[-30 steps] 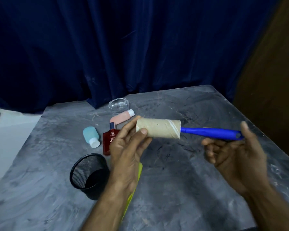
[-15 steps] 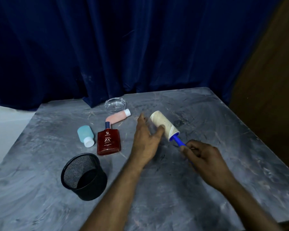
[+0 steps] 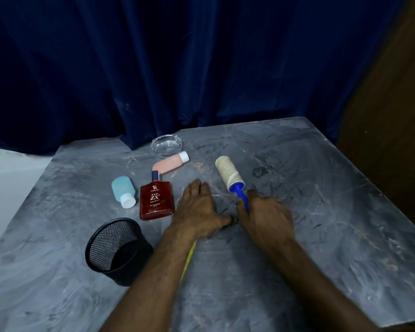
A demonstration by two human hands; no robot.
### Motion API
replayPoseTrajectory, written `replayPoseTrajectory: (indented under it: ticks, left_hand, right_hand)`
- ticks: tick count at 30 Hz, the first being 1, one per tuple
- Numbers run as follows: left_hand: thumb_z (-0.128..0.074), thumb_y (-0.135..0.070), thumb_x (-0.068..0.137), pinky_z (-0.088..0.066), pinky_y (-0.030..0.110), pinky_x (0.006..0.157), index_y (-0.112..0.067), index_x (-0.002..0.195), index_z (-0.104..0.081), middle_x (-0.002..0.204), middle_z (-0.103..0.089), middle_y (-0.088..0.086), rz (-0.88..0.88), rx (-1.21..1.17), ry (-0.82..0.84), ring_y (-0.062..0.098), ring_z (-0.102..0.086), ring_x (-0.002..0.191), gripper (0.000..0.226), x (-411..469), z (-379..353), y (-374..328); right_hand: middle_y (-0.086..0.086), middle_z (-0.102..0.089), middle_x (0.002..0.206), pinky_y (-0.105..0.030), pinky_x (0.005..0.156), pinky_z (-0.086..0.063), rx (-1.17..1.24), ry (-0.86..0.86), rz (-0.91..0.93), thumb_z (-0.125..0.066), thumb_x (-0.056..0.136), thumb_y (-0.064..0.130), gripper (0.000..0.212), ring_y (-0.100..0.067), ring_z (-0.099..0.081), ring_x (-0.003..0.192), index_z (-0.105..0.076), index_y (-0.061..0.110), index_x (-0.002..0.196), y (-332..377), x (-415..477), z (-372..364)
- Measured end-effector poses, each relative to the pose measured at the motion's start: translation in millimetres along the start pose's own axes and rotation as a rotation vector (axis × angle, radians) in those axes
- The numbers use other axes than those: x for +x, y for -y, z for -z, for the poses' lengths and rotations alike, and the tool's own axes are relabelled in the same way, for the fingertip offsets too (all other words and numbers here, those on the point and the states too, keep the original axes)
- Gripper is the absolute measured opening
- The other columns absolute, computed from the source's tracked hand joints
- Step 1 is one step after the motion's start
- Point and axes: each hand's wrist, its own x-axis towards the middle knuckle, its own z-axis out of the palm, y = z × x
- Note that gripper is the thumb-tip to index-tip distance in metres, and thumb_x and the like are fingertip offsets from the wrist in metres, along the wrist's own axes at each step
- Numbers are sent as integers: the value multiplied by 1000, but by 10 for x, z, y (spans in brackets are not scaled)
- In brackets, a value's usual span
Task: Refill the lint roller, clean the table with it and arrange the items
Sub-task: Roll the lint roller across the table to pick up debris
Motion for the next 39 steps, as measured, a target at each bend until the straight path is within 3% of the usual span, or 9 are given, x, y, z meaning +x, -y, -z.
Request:
replayPoseTrajectory:
  ticks: [4,16,25,29,34,39]
  left_hand:
    - [-75,-74,75,-6,40,134,-11,170,-6,179,2,13,-3,5,-12,29,2,166,134,0,-5,-9]
    - [-70,-87,69,-9,38,133,-14,170,-8,180,-1,8,9,-5,-27,27,-1,166,139,-19,-2,-14]
    - [-69,-87,68,-5,34,132,-14,170,-13,179,-4,9,-8,5,-46,23,-3,166,137,-34,1,-17]
    - [-68,-88,68,-8,36,133,-15,170,-12,179,-3,7,-3,-2,-35,25,-4,166,137,-44,17,-38]
    - [-68,-89,68,-10,38,133,-15,170,-13,179,-3,7,-1,5,-27,26,-4,165,137,-47,24,-43]
    - [-67,-90,67,-11,38,133,-16,170,-12,179,-3,7,2,-6,-31,26,-4,165,139,-41,22,-33]
  right_hand:
    - [-8,-76,100,-38,75,-54,-45,22,-7,-37,105,45,37,-32,-73,88,-58,18,119,25,-10,-24]
    - [-12,-75,108,-37,78,-52,-93,16,-159,-34,107,48,42,-34,-72,98,-60,20,124,-401,114,103]
    - [-12,-74,102,-34,68,-38,-58,1,-317,-36,107,48,41,-34,-70,92,-61,17,116,-1106,229,236]
    - [-12,-72,103,-34,68,-39,-41,10,-377,-37,106,50,43,-32,-67,89,-60,17,121,-1387,235,349]
    - [-3,-58,87,-34,65,-36,-62,37,-414,-36,107,49,43,-23,-54,75,-59,16,121,-1565,224,456]
    - [-8,-65,93,-37,70,-47,-42,55,-445,-35,108,48,43,-25,-61,82,-59,15,121,-1689,205,513]
